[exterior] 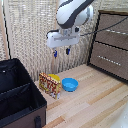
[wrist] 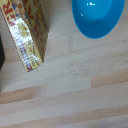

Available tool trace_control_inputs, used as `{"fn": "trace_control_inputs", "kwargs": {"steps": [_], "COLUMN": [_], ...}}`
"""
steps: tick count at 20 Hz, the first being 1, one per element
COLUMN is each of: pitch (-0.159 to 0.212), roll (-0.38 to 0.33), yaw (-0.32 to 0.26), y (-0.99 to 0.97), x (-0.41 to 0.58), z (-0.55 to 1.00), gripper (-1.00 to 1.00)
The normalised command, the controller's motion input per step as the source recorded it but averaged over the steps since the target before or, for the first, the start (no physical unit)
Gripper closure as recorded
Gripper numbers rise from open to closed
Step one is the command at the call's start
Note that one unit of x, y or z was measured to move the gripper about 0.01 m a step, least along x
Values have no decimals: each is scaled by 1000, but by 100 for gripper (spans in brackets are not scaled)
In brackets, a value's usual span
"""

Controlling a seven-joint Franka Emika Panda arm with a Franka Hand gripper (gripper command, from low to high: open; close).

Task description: With caution, bring your gripper towards the upper drawer's hold. Grasp the drawer hold tightly with your gripper tool. Pull the drawer in your direction to reveal the contents of the top drawer.

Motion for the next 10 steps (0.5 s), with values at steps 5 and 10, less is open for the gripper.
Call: {"fn": "trace_control_inputs", "kwargs": {"steps": [5, 10], "pitch": [-20, -33], "roll": [-185, -227], "yaw": [127, 138], "y": [-296, -334], "x": [-68, -21], "z": [110, 173], "gripper": [-100, -100]}}
